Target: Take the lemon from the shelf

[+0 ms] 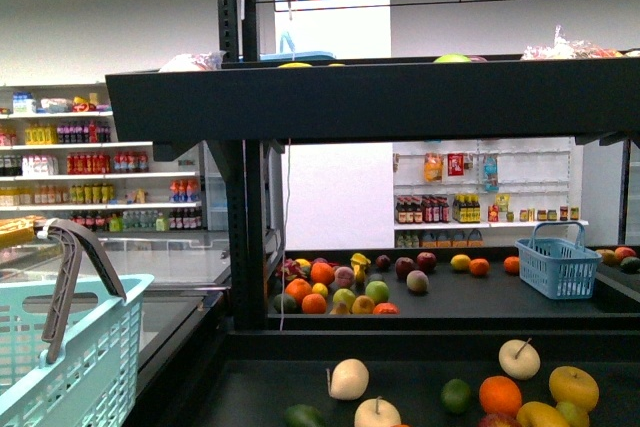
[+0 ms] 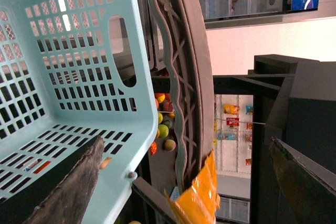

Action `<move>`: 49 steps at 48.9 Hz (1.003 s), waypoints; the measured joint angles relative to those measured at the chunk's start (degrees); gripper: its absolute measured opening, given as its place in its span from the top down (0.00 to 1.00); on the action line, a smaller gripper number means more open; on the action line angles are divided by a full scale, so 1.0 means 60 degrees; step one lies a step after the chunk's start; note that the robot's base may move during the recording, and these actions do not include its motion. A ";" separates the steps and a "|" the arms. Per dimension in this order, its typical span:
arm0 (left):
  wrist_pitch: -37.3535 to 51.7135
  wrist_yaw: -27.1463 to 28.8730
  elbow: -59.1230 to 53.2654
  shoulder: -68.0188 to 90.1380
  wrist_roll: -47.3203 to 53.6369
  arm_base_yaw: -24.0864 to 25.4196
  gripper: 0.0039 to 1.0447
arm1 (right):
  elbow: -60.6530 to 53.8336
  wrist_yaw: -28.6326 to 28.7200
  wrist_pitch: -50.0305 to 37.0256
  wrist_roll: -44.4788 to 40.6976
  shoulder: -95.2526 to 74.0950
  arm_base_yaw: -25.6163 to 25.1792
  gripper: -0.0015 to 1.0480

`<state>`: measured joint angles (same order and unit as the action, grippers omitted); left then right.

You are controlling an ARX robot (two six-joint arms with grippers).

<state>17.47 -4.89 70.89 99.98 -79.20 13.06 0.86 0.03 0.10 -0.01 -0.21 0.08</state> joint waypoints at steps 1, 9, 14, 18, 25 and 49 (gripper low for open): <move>-0.0018 0.0007 0.0113 0.0113 0.0004 0.0011 0.07 | 0.0000 0.0000 0.0000 0.0000 0.0000 0.0000 0.07; -0.0277 0.0197 0.1158 0.1049 0.0015 0.0047 0.07 | 0.0000 0.0000 0.0000 0.0004 0.0000 0.0000 0.07; -0.0437 0.0346 0.1541 0.1341 0.0087 0.0047 0.20 | 0.0000 0.0000 0.0000 0.0004 0.0000 0.0000 0.07; -0.0412 0.0350 0.1603 0.1377 0.0193 0.0047 0.33 | 0.0000 0.0000 0.0000 0.0004 0.0000 0.0000 0.07; -0.0419 0.0419 0.1821 0.1504 0.0463 0.0047 0.59 | 0.0000 0.0000 0.0000 0.0000 0.0000 0.0000 0.07; -0.0372 -0.0109 0.1563 0.1158 0.0707 0.0131 0.81 | 0.0000 0.0000 0.0000 0.0004 0.0000 0.0000 0.07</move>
<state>15.25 -5.54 80.27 106.94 -74.96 13.85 0.86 0.03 0.10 0.01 -0.21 0.08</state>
